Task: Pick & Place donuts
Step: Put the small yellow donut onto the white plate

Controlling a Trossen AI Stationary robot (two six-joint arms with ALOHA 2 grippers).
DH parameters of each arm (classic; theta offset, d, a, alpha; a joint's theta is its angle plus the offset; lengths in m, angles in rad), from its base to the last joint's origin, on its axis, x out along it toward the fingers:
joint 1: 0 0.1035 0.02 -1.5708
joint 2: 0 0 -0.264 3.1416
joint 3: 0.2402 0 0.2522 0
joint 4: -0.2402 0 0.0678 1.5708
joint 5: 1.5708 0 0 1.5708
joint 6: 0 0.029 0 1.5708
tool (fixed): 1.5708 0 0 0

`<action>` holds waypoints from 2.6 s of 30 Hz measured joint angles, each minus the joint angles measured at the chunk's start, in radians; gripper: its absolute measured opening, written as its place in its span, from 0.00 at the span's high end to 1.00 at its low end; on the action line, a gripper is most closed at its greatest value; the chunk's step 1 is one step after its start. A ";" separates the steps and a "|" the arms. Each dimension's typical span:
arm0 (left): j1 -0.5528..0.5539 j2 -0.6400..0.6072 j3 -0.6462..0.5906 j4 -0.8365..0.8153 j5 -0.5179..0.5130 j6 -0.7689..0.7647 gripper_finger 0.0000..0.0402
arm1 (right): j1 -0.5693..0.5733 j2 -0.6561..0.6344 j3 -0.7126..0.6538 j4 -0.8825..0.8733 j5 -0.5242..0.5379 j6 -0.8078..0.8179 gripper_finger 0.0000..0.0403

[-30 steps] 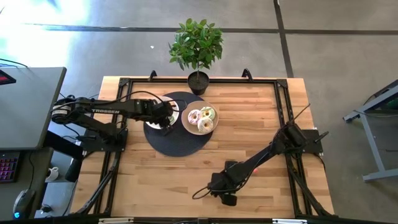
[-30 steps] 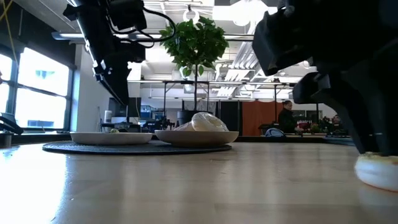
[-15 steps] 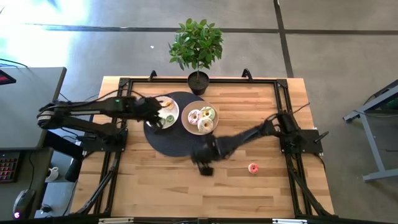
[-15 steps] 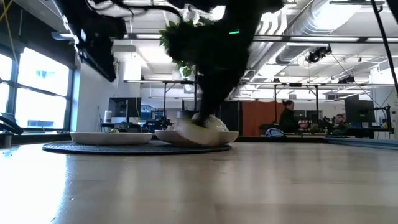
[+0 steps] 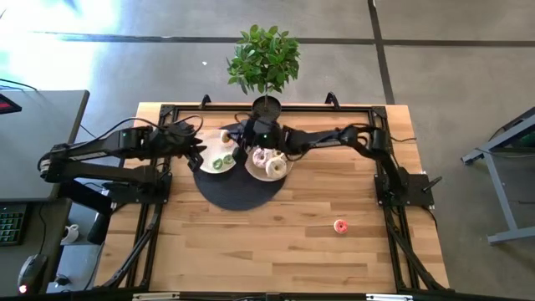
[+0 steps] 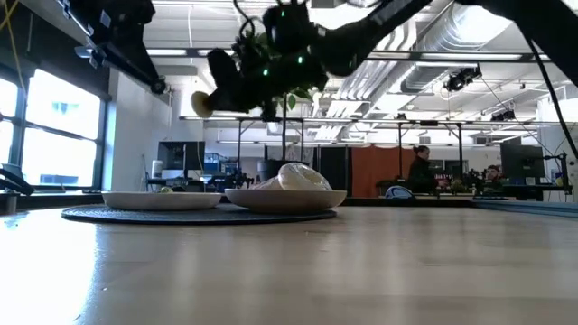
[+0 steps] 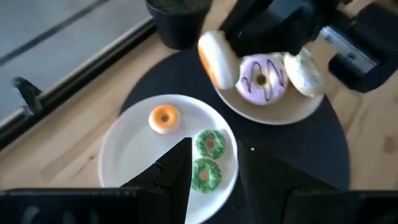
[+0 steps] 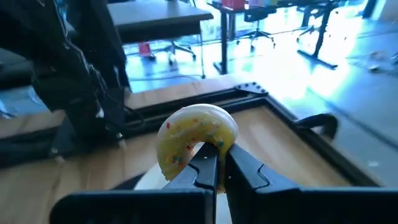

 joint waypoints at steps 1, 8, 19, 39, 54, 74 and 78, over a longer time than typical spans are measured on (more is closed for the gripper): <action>0.000 -0.001 0.000 0.000 -0.011 0.000 0.68 | -0.008 0.017 0.000 0.026 -0.020 0.027 0.98; 0.000 0.010 0.000 0.011 -0.034 -0.007 0.68 | -0.006 0.194 0.095 0.048 -0.064 0.085 0.97; 0.000 0.027 0.000 0.008 -0.006 -0.034 0.68 | -0.006 0.362 0.366 -0.190 -0.063 0.033 0.92; 0.000 0.028 -0.188 0.011 -0.126 -0.202 0.68 | -0.020 0.363 0.372 -0.197 -0.040 0.032 0.71; 0.000 0.072 -0.465 0.449 -0.196 -0.251 0.68 | -0.020 0.363 0.371 -0.175 -0.112 0.065 0.70; 0.000 0.106 -0.464 0.529 -0.196 -0.317 0.68 | -0.022 0.359 0.370 -0.200 -0.166 0.094 0.71; 0.000 0.136 -0.463 0.521 -0.220 -0.322 0.68 | -0.022 0.359 0.369 -0.197 -0.177 0.094 0.71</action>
